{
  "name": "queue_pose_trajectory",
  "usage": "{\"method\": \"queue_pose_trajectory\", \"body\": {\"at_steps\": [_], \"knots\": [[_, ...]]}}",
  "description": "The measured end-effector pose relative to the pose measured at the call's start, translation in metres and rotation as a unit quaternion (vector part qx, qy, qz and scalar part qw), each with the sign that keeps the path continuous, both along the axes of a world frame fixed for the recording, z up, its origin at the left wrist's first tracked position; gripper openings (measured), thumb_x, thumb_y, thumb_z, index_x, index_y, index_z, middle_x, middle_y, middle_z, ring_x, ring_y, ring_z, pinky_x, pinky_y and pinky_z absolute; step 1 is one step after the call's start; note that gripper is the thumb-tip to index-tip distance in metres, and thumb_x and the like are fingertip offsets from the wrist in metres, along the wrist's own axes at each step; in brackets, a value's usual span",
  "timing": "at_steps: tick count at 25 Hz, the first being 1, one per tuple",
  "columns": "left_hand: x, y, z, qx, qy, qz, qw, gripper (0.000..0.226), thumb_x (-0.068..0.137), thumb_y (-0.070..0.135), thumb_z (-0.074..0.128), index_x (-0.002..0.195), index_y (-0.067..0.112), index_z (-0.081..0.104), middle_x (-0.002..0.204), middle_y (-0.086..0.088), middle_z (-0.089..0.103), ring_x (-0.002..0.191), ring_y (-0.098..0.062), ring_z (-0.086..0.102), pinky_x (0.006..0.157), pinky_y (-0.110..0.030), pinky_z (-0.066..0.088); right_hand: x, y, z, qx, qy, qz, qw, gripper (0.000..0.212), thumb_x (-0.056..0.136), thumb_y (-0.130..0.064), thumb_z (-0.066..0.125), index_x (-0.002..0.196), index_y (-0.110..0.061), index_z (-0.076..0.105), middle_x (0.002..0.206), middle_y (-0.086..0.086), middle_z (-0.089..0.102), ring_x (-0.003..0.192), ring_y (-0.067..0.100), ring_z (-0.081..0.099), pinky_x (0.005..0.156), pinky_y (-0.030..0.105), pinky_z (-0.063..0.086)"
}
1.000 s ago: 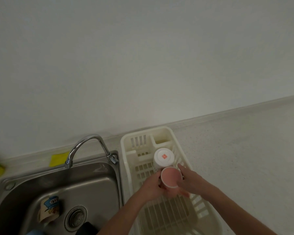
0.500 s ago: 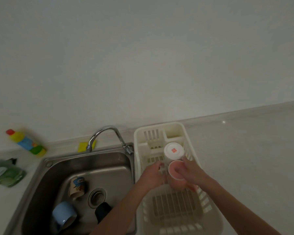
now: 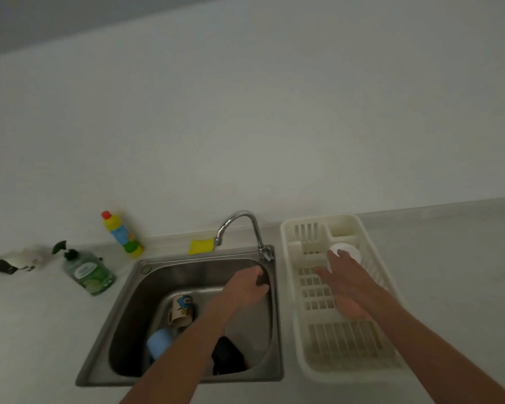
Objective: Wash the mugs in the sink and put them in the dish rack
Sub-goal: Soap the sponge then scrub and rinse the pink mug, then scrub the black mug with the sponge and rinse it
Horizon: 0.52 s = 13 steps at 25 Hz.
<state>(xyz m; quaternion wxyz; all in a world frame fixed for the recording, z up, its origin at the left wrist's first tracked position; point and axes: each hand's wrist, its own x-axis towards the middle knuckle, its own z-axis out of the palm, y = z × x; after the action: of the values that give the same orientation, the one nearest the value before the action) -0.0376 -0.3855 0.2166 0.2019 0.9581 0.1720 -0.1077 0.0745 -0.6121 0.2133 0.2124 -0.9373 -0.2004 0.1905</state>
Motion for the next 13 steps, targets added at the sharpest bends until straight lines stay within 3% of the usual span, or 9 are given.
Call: {"method": "queue_pose_trajectory", "body": {"at_steps": [5, 8, 13], "knots": [[-0.095, 0.077, -0.006, 0.008, 0.018, 0.024, 1.0, 0.031, 0.094, 0.026, 0.057, 0.122, 0.011, 0.055, 0.128, -0.007, 0.06, 0.115, -0.025, 0.057, 0.092, -0.033, 0.044, -0.088, 0.089, 0.018, -0.024, -0.028, 0.055, 0.998, 0.057, 0.101, -0.05, 0.039, 0.145, -0.013, 0.038, 0.152, 0.014, 0.034, 0.145, 0.029, 0.028, 0.113, 0.038, 0.027], [-0.148, 0.119, -0.022, 0.004, 0.023, 0.027, 0.999, 0.037, 0.096, 0.028, 0.055, 0.129, 0.011, 0.053, 0.135, -0.009, 0.055, 0.124, -0.026, 0.052, 0.098, -0.032, 0.041, -0.138, 0.139, 0.007, -0.053, -0.013, 0.101, 0.993, 0.053, 0.098, -0.054, 0.041, 0.131, -0.013, 0.051, 0.133, 0.013, 0.053, 0.131, 0.03, 0.045, 0.103, 0.035, 0.038], [-0.194, 0.174, -0.041, -0.025, 0.03, 0.061, 0.997, 0.023, 0.098, 0.024, 0.05, 0.117, 0.013, 0.056, 0.115, -0.007, 0.061, 0.105, -0.021, 0.059, 0.095, -0.033, 0.05, -0.189, 0.193, 0.002, -0.081, 0.009, 0.116, 0.99, 0.05, 0.099, -0.052, 0.043, 0.125, -0.011, 0.054, 0.127, 0.011, 0.052, 0.115, 0.023, 0.053, 0.09, 0.032, 0.043]]}}
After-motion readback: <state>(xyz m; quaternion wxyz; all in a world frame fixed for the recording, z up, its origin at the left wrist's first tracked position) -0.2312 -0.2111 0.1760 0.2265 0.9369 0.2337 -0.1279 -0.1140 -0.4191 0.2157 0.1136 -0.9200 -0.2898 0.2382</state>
